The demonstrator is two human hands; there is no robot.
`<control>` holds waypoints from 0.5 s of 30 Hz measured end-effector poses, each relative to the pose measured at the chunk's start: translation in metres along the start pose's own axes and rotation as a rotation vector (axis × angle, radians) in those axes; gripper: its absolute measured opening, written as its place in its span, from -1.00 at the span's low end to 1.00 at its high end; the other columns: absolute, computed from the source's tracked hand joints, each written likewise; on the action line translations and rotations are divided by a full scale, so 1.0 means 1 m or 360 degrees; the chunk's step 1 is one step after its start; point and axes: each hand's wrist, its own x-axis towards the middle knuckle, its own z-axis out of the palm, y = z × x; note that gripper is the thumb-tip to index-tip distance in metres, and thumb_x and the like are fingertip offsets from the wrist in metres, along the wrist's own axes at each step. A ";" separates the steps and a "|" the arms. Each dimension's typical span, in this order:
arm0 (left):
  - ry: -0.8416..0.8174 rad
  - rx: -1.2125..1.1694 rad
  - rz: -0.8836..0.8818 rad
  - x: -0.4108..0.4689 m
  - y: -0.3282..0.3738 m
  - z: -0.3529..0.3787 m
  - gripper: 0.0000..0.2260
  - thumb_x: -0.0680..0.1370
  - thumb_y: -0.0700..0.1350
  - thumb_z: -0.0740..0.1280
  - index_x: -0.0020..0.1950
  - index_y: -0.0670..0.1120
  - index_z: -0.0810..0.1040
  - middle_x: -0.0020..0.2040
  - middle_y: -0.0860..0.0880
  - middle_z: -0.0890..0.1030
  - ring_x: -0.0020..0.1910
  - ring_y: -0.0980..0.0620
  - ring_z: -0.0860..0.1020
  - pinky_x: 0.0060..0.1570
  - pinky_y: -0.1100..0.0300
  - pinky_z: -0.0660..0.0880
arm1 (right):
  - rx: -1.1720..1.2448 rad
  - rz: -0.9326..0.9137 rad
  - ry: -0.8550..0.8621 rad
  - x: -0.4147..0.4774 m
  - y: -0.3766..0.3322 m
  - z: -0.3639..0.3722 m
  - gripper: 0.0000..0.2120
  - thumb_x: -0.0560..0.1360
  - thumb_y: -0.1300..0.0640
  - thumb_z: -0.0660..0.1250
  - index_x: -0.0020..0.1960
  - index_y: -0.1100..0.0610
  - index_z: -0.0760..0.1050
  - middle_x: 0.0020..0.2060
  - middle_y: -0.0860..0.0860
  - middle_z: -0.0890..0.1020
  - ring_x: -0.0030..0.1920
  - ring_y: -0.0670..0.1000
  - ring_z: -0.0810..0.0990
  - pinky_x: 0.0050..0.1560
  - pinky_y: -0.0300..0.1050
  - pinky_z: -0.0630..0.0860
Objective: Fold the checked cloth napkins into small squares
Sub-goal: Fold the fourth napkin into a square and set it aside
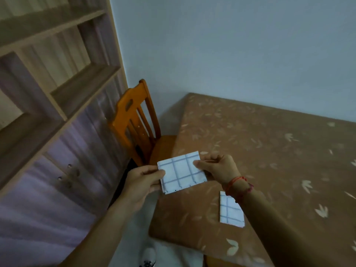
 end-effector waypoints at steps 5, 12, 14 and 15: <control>-0.0119 0.0149 0.0000 0.062 0.020 0.009 -0.90 0.50 -0.28 0.42 0.00 -0.19 0.62 -0.09 -0.15 0.70 -0.14 -0.09 0.69 -0.25 0.10 0.61 | 0.0162 0.0129 0.0166 0.027 -0.006 -0.003 -0.79 0.35 0.21 0.52 -0.14 0.35 0.61 -0.26 0.17 0.71 -0.26 0.13 0.71 -0.21 0.06 0.66; -0.0404 0.0360 -0.0006 0.121 0.040 0.026 -0.93 0.50 -0.26 0.42 -0.03 -0.20 0.65 -0.13 -0.12 0.71 -0.14 -0.07 0.69 -0.18 0.03 0.64 | 0.0302 0.0341 0.0378 0.048 0.000 -0.006 -0.94 0.37 0.32 0.48 -0.24 0.25 0.60 -0.48 0.01 0.65 -0.45 -0.06 0.65 -0.40 -0.16 0.61; -0.0461 0.0422 0.0004 0.134 0.041 0.034 -0.94 0.51 -0.24 0.42 -0.04 -0.18 0.65 -0.16 -0.09 0.72 -0.15 -0.07 0.69 -0.15 -0.01 0.65 | 0.0304 0.0336 0.0441 0.055 0.003 -0.009 -0.94 0.37 0.33 0.48 -0.22 0.24 0.61 -0.44 0.02 0.67 -0.43 -0.06 0.66 -0.42 -0.19 0.58; -0.0474 0.0450 -0.0001 0.139 0.041 0.038 -0.95 0.51 -0.22 0.42 -0.05 -0.17 0.66 -0.17 -0.08 0.72 -0.16 -0.06 0.69 -0.15 -0.02 0.65 | 0.0311 0.0336 0.0481 0.059 0.006 -0.011 -0.94 0.37 0.34 0.47 -0.21 0.24 0.61 -0.44 0.01 0.67 -0.43 -0.06 0.66 -0.43 -0.20 0.58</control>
